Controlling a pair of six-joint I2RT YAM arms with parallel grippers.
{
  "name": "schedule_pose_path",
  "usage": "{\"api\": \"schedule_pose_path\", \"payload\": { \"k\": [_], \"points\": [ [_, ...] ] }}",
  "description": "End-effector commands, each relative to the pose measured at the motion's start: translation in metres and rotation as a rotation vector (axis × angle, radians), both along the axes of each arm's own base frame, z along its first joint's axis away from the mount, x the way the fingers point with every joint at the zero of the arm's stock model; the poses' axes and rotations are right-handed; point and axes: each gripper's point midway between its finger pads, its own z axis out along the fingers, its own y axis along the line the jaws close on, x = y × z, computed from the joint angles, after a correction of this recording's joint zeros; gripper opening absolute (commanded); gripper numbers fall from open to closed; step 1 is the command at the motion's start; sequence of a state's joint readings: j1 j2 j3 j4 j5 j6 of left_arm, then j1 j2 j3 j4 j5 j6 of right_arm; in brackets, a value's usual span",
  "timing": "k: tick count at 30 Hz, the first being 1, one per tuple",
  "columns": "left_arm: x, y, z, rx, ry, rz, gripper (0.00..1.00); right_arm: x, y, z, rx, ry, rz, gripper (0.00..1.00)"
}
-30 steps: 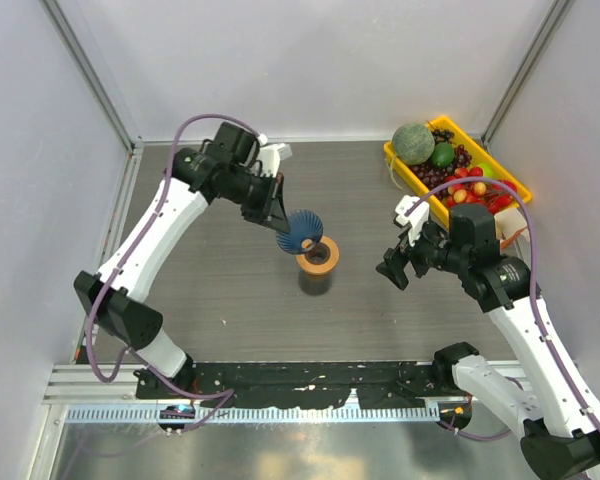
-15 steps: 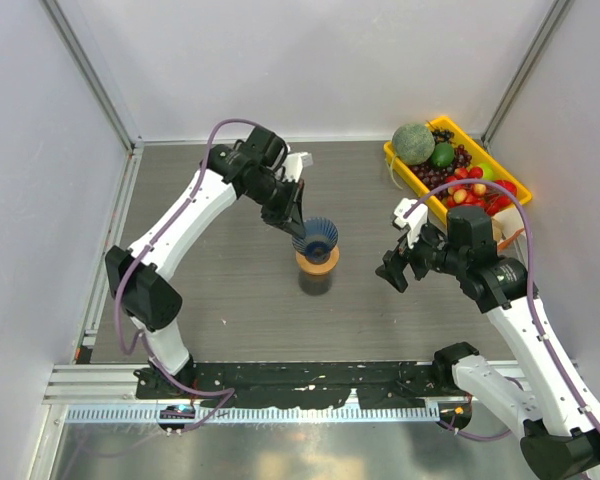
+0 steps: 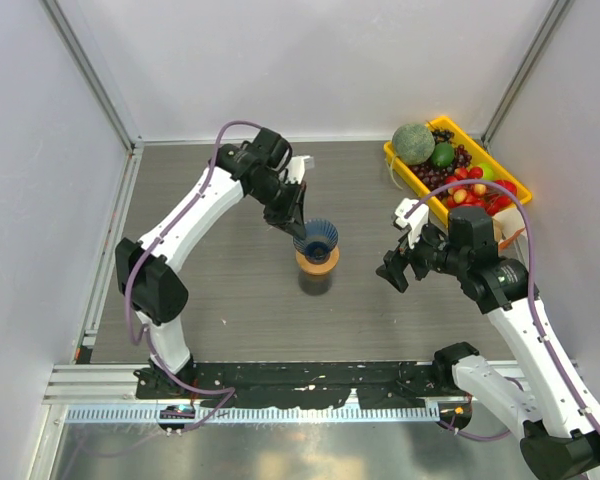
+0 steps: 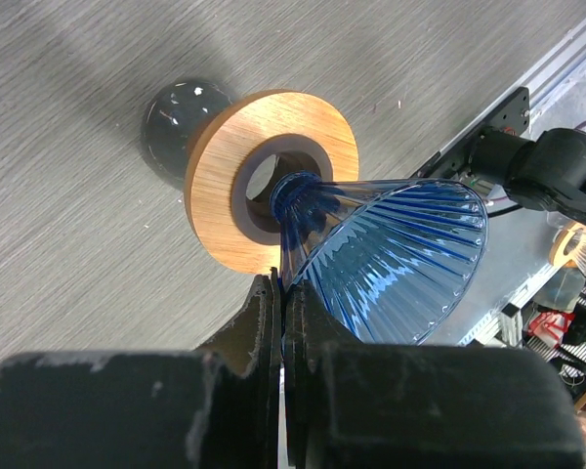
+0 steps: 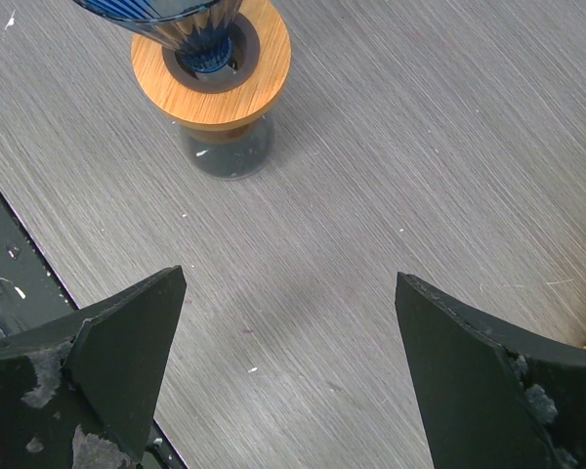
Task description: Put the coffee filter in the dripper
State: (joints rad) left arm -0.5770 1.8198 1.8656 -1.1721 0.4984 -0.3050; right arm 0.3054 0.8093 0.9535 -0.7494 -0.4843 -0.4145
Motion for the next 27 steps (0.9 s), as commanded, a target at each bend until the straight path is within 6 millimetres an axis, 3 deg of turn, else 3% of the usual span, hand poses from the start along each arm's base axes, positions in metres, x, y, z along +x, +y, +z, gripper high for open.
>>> {"api": "schedule_pose_path", "payload": {
  "k": [1,5,8,10,12,18,22,25,27],
  "points": [
    [0.006,-0.005,0.005,-0.01,-0.023,-0.002,0.05,0.001,0.002,0.011,0.031,-0.035,0.002,0.96],
    [0.007,-0.006,0.002,-0.007,-0.012,-0.004,0.08,0.001,0.002,0.012,0.031,-0.038,0.002,0.95],
    [0.005,-0.006,0.003,-0.011,-0.01,-0.003,0.17,0.001,0.002,0.012,0.031,-0.036,0.002,0.96],
    [0.004,-0.007,0.006,-0.022,-0.016,-0.003,0.28,0.002,0.002,0.014,0.033,-0.04,0.001,0.96],
    [0.003,-0.006,0.013,-0.029,-0.031,-0.002,0.43,0.002,0.003,0.018,0.041,-0.045,0.003,0.95],
    [0.003,0.01,0.053,-0.066,-0.157,0.004,0.55,0.008,0.008,0.039,0.054,-0.062,0.019,0.95],
    [0.009,0.036,0.086,-0.151,-0.259,0.07,0.57,0.013,0.017,0.055,0.082,-0.06,0.05,0.95],
    [0.015,0.054,0.092,-0.214,-0.329,0.131,0.5,0.017,0.03,0.058,0.136,0.005,0.078,0.96],
    [0.011,0.055,0.097,-0.26,-0.377,0.108,0.46,0.024,0.038,0.058,0.183,0.054,0.074,0.96]
  ]
}}
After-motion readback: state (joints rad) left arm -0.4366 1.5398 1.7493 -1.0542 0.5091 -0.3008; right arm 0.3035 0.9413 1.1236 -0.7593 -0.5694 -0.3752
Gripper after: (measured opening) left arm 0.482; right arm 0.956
